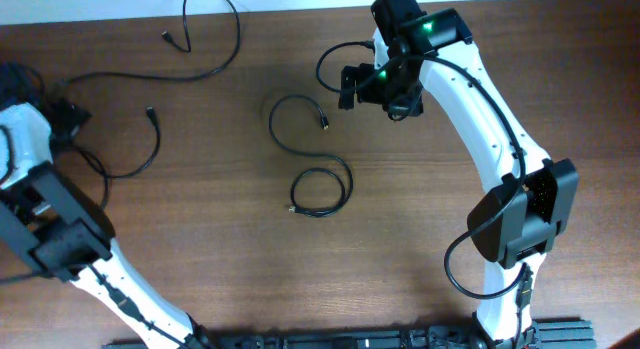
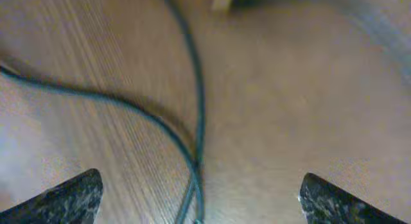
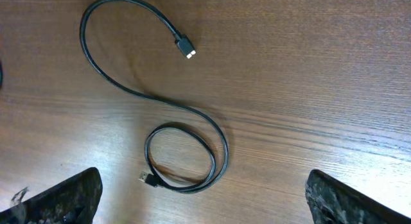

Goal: Untangle cables

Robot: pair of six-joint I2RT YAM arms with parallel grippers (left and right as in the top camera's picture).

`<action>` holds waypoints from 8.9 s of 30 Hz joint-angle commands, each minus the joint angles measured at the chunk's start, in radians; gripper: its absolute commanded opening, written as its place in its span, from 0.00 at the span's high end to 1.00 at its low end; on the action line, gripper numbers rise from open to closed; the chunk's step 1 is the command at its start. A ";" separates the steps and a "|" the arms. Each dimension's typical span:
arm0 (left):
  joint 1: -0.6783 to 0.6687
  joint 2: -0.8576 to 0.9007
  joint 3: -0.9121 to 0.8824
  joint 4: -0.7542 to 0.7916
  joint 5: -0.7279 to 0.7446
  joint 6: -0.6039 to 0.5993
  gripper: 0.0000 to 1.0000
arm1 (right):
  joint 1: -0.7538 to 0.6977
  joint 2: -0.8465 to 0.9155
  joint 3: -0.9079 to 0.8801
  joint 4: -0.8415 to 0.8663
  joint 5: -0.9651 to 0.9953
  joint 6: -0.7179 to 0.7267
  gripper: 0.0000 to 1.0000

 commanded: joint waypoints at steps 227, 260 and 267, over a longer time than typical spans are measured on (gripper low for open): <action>-0.959 -0.657 -0.333 -0.088 0.201 0.491 0.01 | -0.346 -1.991 -1.790 1.038 0.057 -0.632 0.01; -0.959 -0.657 -0.333 -0.088 0.201 0.491 0.01 | -0.381 -2.076 -2.038 1.218 0.188 -0.388 0.01; -0.959 -0.657 -0.333 -0.124 0.140 0.510 0.01 | -0.381 -2.076 -2.038 1.218 0.188 -0.388 0.01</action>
